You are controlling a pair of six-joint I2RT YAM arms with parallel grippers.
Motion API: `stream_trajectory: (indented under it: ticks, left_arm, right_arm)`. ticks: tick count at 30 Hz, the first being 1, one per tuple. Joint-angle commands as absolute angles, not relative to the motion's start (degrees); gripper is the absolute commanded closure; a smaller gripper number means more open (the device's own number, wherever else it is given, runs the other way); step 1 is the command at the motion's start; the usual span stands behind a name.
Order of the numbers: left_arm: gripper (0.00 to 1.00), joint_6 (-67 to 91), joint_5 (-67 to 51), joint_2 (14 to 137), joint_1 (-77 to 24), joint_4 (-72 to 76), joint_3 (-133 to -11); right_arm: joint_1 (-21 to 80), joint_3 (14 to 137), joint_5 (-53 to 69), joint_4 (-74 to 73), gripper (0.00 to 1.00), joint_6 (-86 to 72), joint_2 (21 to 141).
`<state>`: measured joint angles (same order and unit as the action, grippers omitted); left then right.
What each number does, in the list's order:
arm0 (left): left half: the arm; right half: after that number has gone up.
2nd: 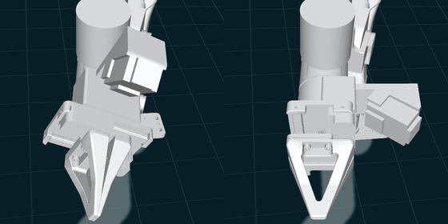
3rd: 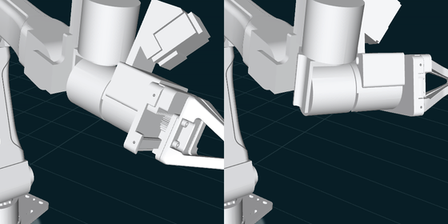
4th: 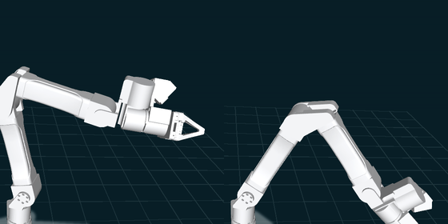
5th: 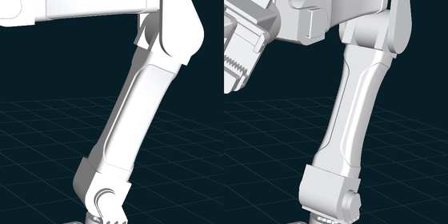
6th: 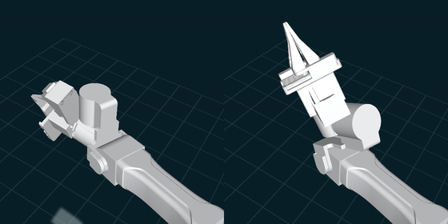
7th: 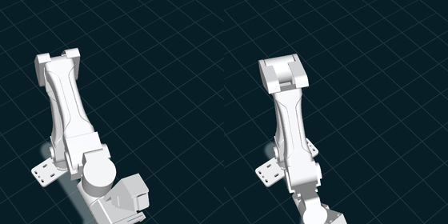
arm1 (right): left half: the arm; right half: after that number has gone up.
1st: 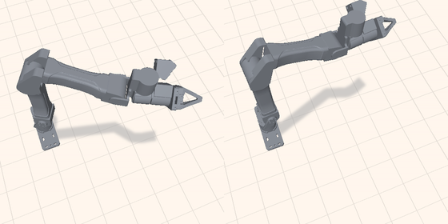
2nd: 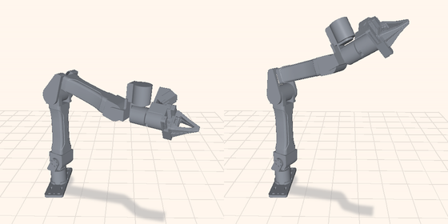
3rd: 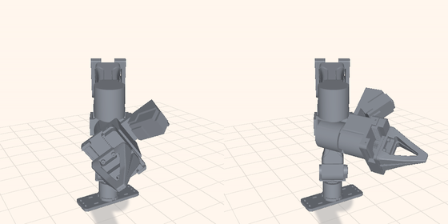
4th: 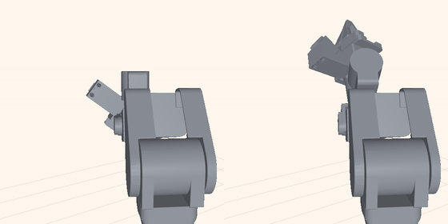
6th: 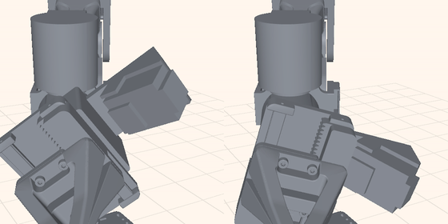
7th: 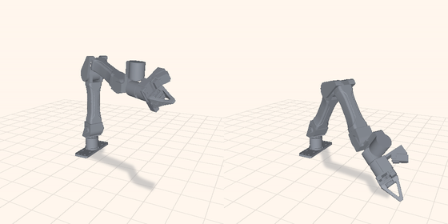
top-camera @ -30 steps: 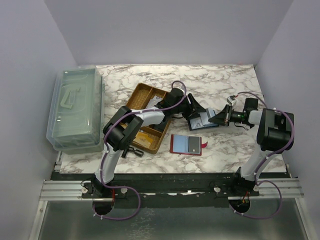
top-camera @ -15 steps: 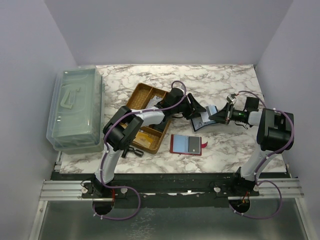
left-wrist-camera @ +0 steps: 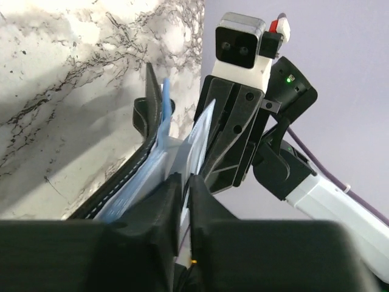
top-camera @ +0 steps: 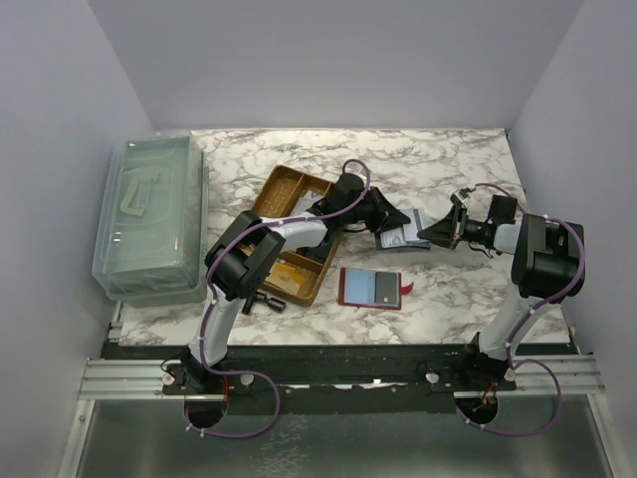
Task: Take the credit cards out of the card holder
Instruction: Remove the credit card from the card holder.
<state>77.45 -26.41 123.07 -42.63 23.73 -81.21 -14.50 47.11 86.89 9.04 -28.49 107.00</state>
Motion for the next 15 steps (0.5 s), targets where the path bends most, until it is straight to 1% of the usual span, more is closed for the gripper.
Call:
stream_trajectory:
  ticks: [1,2,3,7,10,15]
  left_arm:
    - [0.94,79.8,-28.6,124.0,-42.3,29.6,-82.2]
    - [0.98,79.7,-28.7,123.9,-42.1,29.9,-81.9]
    - [1.0,79.6,-28.9,123.8,-42.0,30.3,-81.5]
    - [1.0,78.0,-29.3,122.6,-41.0,31.3,-79.2]
    - [1.0,76.7,-30.2,121.5,-39.9,31.6,-76.9]
    - [1.0,75.9,-32.7,120.2,-38.5,33.8,-73.0]
  right_arm:
    - [-14.4,46.3,89.9,11.2,0.99,-29.9,108.0]
    - [-14.5,46.3,89.8,11.3,0.97,-30.1,108.0]
    - [-14.4,46.3,89.7,11.4,0.95,-30.3,107.9]
    - [-14.7,46.2,89.2,11.5,0.94,-30.4,107.8]
    - [-15.3,46.2,89.3,11.6,0.95,-30.7,108.2]
    - [-15.7,45.3,89.9,14.4,1.0,-32.7,108.5]
